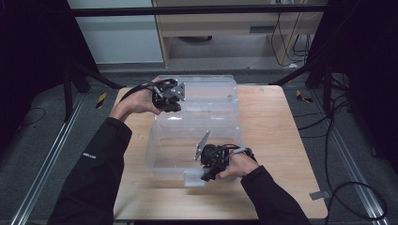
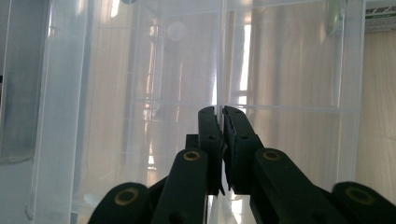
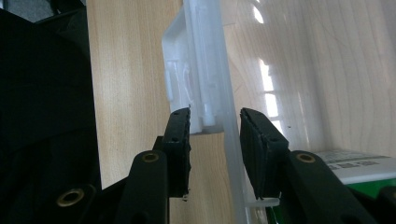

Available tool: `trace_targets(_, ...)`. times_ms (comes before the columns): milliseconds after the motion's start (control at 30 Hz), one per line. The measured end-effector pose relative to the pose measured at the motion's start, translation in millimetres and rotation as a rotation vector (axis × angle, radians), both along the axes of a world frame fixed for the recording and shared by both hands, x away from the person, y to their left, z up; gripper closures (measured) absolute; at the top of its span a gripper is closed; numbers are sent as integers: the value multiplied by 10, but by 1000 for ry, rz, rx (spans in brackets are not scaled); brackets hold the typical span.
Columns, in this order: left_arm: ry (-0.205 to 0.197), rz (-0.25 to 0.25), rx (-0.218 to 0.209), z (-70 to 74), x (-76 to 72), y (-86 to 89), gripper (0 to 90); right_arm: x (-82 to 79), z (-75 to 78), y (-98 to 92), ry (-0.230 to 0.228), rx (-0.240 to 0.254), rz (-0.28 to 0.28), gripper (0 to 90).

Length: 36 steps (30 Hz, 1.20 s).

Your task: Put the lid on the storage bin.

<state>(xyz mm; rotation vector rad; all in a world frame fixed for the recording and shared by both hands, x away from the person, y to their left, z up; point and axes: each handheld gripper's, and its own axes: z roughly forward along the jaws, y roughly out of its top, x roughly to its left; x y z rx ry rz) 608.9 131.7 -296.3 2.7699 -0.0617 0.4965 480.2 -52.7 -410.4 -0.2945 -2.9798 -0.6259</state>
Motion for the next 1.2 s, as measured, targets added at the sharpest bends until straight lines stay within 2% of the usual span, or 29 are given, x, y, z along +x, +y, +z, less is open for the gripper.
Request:
trace_targets(567, 20, -26, -7, 73, -110, -9, 875, -29, -2, -1, -21, -2, 2, 644)
trace_targets(833, 12, -48, 0, 116, -298, -21, 876, -35, -1, 4, -26, -5, 1, 644)
trace_targets(967, -7, -53, 6, 120, -391, -12, 875, -36, 0, 4, -30, -10, 2, 644)
trace_targets(1200, -15, -64, -14, 104, -564, 18, 876, -43, -1, 8, -35, -7, 3, 643)
